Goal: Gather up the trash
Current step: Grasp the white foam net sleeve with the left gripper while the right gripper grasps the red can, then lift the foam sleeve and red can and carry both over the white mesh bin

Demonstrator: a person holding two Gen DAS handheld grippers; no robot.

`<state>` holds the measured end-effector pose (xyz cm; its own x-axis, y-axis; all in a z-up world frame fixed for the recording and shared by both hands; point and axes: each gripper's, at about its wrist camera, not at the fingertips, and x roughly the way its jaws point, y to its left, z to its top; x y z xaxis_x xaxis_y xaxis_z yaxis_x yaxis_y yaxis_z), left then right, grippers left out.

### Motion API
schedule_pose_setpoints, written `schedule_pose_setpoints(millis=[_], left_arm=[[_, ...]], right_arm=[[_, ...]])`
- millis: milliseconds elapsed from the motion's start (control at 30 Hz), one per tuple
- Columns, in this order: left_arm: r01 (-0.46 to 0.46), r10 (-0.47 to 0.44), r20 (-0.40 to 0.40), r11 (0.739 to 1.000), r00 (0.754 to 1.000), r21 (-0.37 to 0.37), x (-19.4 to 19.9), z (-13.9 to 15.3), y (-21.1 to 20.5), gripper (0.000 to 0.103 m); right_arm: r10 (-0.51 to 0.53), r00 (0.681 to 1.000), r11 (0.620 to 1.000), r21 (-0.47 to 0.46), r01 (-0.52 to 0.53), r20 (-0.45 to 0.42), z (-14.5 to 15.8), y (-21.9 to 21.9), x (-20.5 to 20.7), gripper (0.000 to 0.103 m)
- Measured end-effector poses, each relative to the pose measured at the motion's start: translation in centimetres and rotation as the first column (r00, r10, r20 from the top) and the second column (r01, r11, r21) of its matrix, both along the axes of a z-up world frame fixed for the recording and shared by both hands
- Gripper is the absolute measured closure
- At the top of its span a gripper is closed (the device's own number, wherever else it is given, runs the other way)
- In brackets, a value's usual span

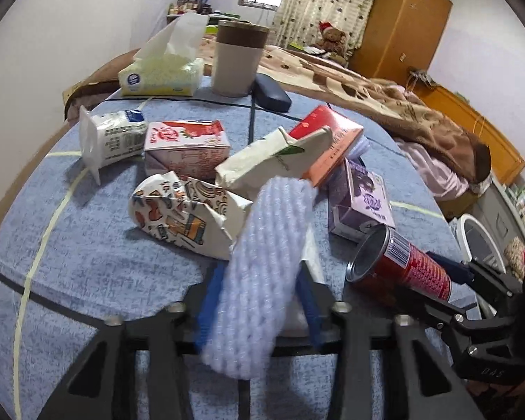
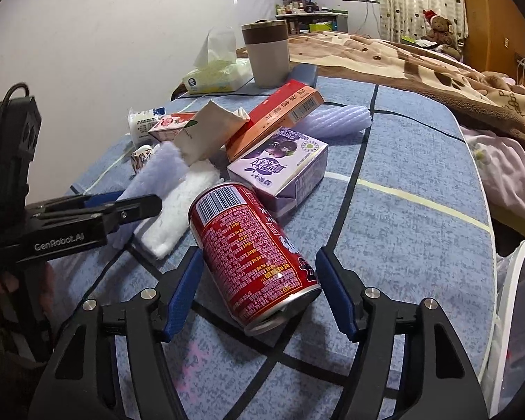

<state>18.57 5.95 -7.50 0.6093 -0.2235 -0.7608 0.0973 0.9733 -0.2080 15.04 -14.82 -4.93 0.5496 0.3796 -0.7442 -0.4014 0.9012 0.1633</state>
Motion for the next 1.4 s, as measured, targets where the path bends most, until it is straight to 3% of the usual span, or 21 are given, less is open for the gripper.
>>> schedule_pose_setpoints(millis=[100, 267, 433, 1133, 1400], left_arm=[[0.001, -0.001, -0.003, 0.999, 1.000, 0.037, 0.0, -0.1, -0.3, 0.071], [-0.020, 0.020, 0.008, 0.999, 1.000, 0.032, -0.5, 0.2, 0.4, 0.072], [-0.036, 0.035, 0.019, 0.999, 0.999, 0.035, -1.4, 0.6, 0.8, 0.072], [-0.008, 0.004, 0.098, 0.999, 0.995, 0.038, -4.4, 3.9, -1.6, 0.072], [0.027, -0.032, 0.098, 0.999, 0.995, 0.047, -5.0, 4.0, -3.3, 0.072]], right_arm=[[0.053, 0.999, 0.999, -0.009, -0.053, -0.010, 0.0, 0.4, 0.0, 0.035], [0.100, 0.995, 0.991, -0.089, -0.100, -0.003, 0.1, 1.5, 0.3, 0.035], [0.125, 0.992, 0.988, -0.092, -0.126, -0.024, 0.1, 2.2, 1.4, 0.034], [-0.005, 0.999, 1.000, -0.004, 0.005, 0.052, 1.8, -0.8, -1.0, 0.051], [0.008, 1.000, 0.998, -0.057, -0.008, -0.002, 0.5, -1.1, -1.6, 0.052]])
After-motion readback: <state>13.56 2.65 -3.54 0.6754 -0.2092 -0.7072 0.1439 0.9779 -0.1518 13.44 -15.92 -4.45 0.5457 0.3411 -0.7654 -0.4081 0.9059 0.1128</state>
